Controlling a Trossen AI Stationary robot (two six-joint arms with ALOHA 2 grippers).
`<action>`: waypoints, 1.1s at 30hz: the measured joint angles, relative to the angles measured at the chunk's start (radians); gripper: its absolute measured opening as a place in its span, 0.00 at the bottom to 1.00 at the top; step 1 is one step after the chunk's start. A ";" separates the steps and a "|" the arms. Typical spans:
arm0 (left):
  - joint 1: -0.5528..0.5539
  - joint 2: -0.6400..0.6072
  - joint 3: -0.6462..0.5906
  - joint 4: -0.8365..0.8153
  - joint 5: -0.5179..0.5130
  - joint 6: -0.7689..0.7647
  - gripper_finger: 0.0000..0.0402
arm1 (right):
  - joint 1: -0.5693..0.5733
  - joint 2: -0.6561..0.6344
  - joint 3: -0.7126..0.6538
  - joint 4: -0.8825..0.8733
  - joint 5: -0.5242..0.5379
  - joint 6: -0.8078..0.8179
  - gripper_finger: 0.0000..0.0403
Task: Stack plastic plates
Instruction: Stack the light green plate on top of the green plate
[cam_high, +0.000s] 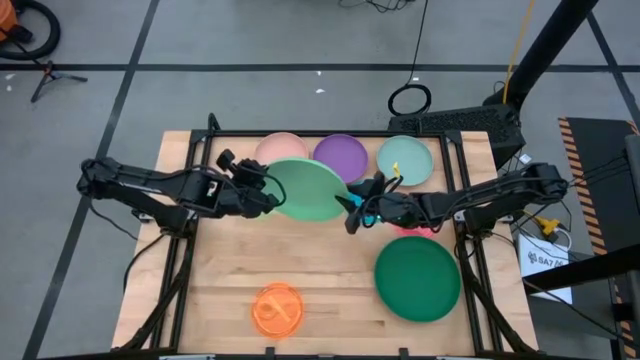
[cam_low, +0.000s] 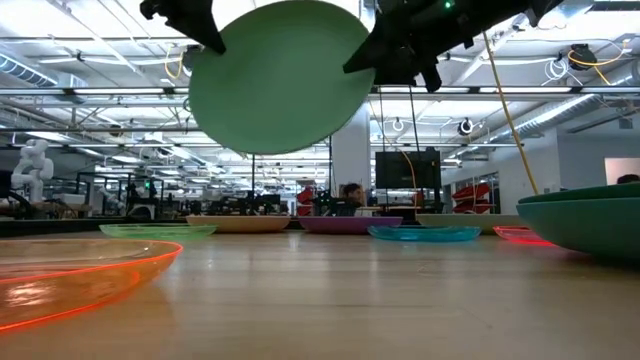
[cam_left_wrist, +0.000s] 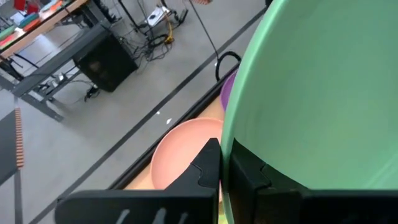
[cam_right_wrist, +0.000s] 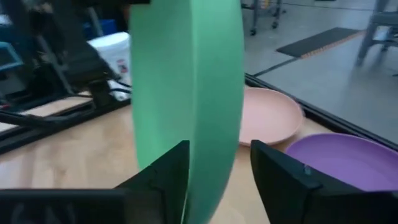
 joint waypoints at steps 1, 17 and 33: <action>0.000 0.003 0.000 0.001 0.003 0.004 0.03 | 0.000 0.000 0.000 0.001 0.016 0.000 0.37; -0.001 0.016 0.000 0.041 0.018 0.028 0.10 | -0.006 0.000 -0.001 0.025 0.086 0.005 0.05; -0.016 -0.002 0.023 0.102 0.035 0.258 0.48 | -0.010 -0.048 0.000 -0.029 0.033 0.043 0.05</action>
